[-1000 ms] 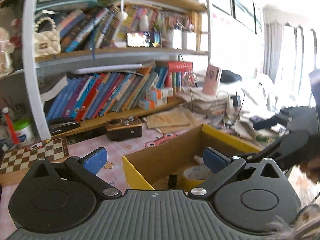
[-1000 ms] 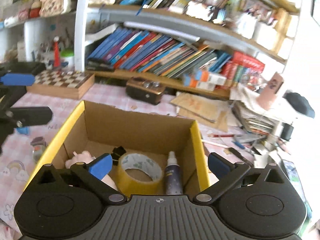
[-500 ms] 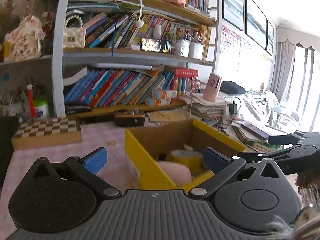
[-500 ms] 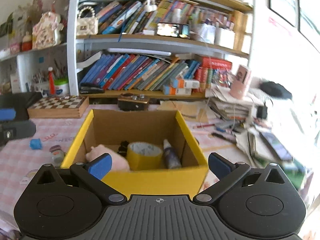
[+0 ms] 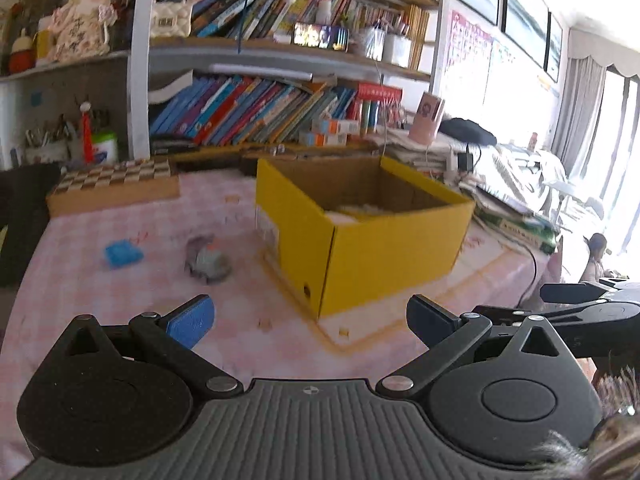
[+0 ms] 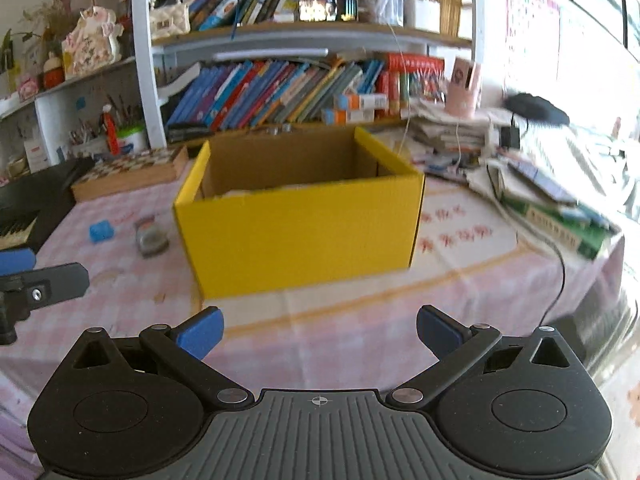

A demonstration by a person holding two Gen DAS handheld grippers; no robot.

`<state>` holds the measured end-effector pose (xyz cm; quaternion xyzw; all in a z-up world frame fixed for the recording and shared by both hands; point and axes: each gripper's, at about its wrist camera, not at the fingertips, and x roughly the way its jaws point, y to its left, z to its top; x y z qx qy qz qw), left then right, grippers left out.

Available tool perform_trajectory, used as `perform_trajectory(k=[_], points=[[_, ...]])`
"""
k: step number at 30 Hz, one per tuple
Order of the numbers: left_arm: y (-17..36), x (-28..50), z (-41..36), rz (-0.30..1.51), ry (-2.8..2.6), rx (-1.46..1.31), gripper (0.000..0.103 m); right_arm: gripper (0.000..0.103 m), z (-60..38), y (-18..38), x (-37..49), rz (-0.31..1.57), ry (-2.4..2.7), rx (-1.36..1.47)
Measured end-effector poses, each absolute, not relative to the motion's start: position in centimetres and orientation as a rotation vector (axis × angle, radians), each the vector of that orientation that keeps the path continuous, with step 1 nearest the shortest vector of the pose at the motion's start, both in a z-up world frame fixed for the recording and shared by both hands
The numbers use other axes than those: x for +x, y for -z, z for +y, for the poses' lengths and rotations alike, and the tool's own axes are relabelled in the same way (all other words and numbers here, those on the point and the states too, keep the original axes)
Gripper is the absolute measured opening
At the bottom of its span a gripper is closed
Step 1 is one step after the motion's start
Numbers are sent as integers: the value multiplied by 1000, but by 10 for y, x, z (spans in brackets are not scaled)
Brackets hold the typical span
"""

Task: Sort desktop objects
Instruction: 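Withdraw both tools up out of the yellow box, then move the left gripper toward the blue bag while the right approaches the toy car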

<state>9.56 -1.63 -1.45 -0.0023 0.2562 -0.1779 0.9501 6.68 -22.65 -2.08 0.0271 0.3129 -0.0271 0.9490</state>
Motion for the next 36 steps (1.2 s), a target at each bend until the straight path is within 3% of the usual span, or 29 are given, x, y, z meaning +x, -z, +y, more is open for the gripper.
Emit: perform_trajectory(k=[8,36], points=[[30,72,-5,586,334,-41,103,103,-211,30,44,668,24,59],[30,38,36,565,246,-153,103,103,-152,24,37,663,-184,-28]])
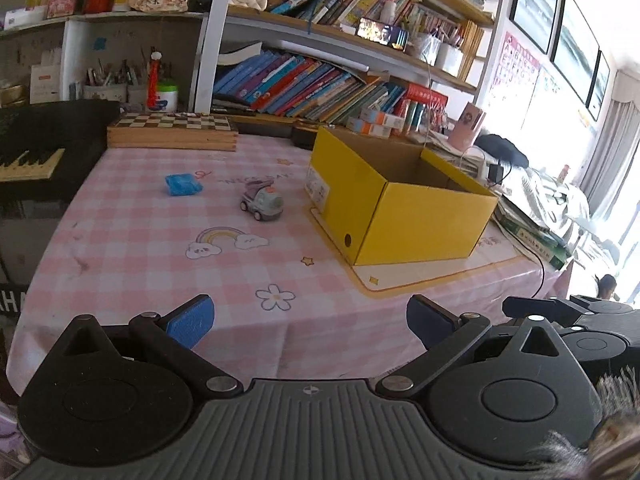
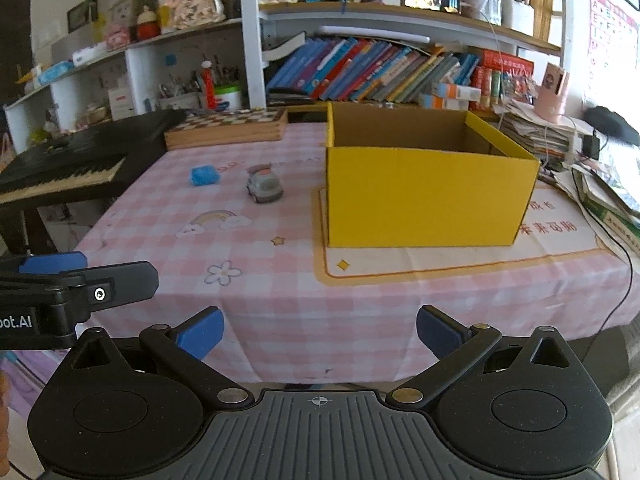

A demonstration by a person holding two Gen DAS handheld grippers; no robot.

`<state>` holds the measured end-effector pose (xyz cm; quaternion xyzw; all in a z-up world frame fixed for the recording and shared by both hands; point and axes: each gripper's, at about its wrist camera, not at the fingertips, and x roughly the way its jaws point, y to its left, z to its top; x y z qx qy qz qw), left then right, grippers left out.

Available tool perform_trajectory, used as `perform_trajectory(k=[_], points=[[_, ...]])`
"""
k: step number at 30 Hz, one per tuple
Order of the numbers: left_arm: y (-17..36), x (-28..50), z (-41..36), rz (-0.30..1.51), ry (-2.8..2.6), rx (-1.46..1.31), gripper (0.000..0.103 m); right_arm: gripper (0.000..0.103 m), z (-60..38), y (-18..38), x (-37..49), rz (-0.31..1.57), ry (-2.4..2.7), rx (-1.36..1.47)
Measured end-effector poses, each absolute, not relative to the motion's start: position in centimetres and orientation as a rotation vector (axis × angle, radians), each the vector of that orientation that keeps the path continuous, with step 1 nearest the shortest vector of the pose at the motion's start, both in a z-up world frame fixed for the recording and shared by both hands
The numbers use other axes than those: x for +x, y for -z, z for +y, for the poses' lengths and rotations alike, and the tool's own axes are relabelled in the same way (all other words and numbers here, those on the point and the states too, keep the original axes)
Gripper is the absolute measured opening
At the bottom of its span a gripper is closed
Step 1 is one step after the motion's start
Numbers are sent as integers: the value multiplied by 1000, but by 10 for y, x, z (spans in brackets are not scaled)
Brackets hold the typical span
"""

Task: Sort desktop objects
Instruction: 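Move the left gripper toward the blue bag while the right approaches the toy car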

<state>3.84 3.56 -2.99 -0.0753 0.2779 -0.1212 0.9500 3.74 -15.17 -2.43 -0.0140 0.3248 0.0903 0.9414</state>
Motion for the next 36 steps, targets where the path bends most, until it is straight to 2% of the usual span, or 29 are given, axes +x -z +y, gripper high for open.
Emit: perform_trajectory(k=[18,36], points=[[30,49,61,594,127,-124,103,103,-126,25,54,670,-282,-37],[34,110,86,607,107,-150,103,102,-89,31,119,693,-368,-72]])
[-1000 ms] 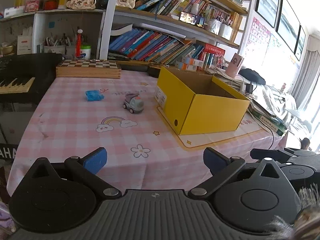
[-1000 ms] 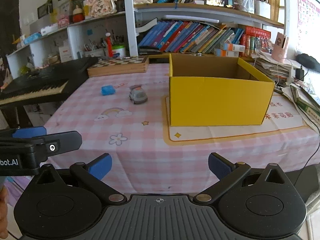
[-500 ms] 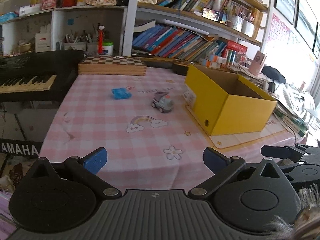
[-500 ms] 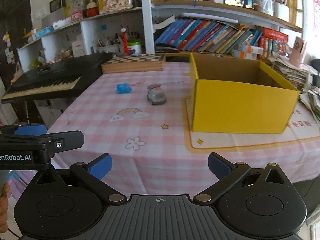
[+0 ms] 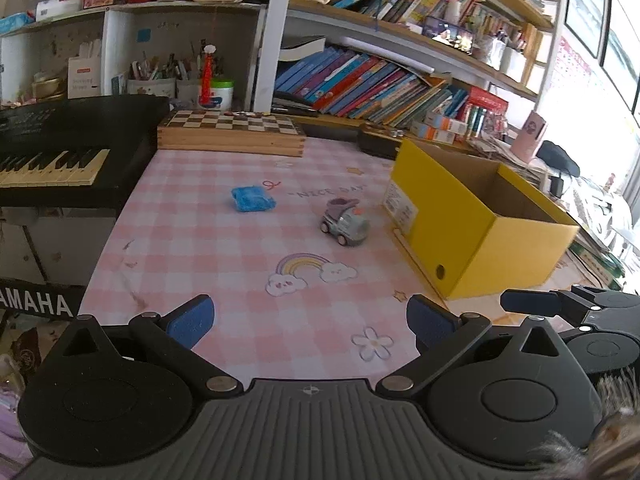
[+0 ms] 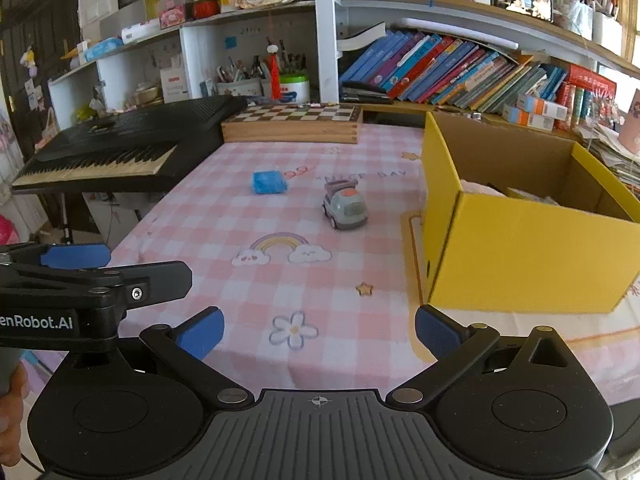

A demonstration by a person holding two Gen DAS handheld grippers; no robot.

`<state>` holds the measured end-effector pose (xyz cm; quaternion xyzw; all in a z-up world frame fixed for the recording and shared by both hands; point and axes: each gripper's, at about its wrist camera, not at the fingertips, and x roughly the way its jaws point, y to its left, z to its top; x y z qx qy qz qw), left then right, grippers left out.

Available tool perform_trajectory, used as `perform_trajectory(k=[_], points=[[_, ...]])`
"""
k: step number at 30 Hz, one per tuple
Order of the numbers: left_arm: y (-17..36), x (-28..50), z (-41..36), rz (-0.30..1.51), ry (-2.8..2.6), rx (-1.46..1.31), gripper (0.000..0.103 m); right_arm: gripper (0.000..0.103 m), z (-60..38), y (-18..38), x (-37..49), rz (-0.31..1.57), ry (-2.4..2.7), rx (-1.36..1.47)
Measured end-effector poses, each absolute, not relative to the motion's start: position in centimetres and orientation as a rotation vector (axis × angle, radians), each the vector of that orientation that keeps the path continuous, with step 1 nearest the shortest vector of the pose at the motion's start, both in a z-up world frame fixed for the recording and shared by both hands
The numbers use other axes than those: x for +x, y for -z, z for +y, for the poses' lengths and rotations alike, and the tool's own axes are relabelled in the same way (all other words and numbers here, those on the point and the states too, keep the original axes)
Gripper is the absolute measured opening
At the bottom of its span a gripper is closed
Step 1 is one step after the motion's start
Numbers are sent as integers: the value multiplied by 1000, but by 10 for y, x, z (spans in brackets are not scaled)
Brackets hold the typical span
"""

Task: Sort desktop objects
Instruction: 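Move the left gripper toward the blue bag while the right approaches the toy car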

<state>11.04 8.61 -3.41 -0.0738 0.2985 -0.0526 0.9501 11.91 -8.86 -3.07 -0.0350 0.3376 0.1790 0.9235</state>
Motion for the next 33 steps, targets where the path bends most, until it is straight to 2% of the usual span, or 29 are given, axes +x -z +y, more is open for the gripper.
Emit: perform_trajectory(k=[14,22,33], points=[[31,169,98,608,94,-158,103,102,-73,31,172,686,-418,-49],[38,207,105,618,96,-159,103,91,-64,39,205,709,-426,-64],[58,272,103,655,73,-123,103,89,-46,61,245,730,-403,-82]])
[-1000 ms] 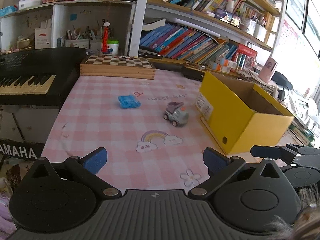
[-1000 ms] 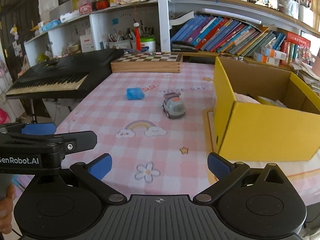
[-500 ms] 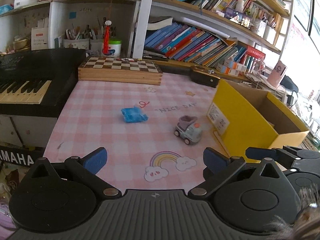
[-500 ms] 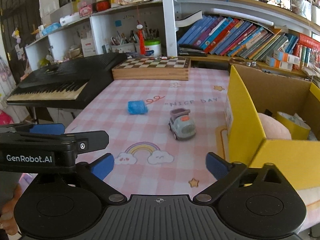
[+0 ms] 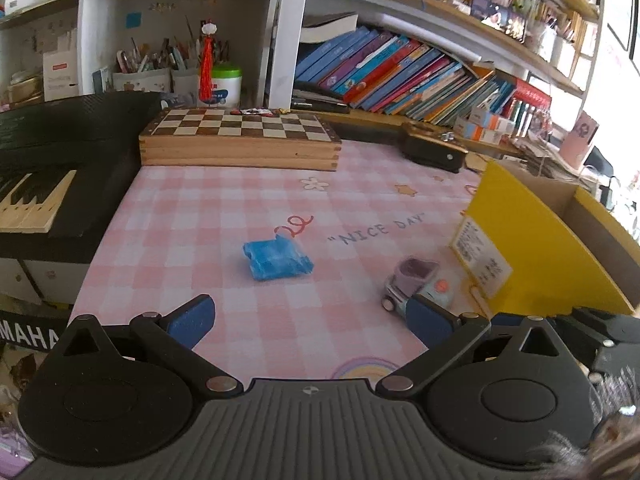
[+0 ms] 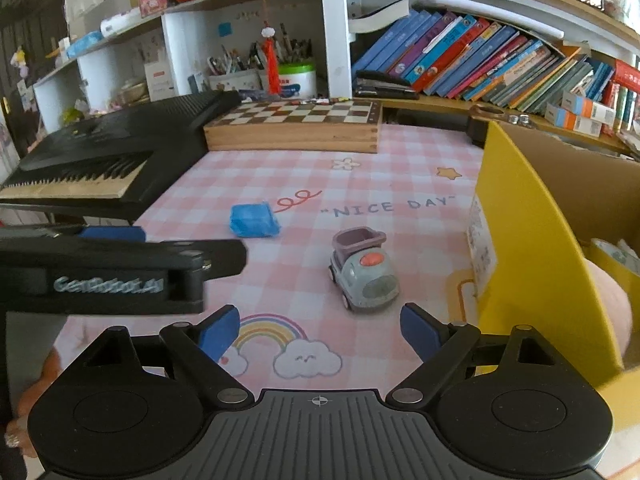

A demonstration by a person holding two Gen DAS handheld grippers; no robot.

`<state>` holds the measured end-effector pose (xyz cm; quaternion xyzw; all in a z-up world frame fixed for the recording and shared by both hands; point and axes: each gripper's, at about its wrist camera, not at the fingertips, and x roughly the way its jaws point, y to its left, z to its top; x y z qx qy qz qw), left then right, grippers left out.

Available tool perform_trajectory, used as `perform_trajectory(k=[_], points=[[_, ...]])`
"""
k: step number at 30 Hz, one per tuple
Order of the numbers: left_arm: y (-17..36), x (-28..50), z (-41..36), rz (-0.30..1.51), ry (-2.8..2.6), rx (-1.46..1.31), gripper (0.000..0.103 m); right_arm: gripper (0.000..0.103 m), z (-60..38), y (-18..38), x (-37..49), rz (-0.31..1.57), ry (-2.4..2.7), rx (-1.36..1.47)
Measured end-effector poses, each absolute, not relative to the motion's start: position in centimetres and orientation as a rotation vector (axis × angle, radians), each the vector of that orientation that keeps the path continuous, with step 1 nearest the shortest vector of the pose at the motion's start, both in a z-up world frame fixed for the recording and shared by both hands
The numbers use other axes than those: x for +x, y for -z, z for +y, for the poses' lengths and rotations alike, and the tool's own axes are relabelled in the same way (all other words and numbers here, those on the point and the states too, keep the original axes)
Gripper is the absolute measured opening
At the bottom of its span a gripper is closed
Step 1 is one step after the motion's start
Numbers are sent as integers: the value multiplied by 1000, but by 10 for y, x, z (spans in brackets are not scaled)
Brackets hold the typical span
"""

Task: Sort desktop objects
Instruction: 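Move the left gripper toward the blue bag while the right approaches the toy car, then close the left gripper on the blue plastic bag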

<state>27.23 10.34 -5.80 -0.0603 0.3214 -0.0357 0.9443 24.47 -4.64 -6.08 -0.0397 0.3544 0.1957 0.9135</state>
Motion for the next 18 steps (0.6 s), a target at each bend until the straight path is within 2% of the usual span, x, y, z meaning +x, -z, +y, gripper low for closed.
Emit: perform_trajectory(k=[5,14,17,18], points=[[68,303,101,666,58,-107,100,89,-43,70,263,743,-371,-85],[90,355,95,707,-12,-45,87,89,-37,80,289,771,-336,-86],[99,363,94,737,-19,-33,75,89,-36,83,295,779,-334,-85],[102,365,93,745,-21,-23,67,89,-36,83,296,780,-334,-84]])
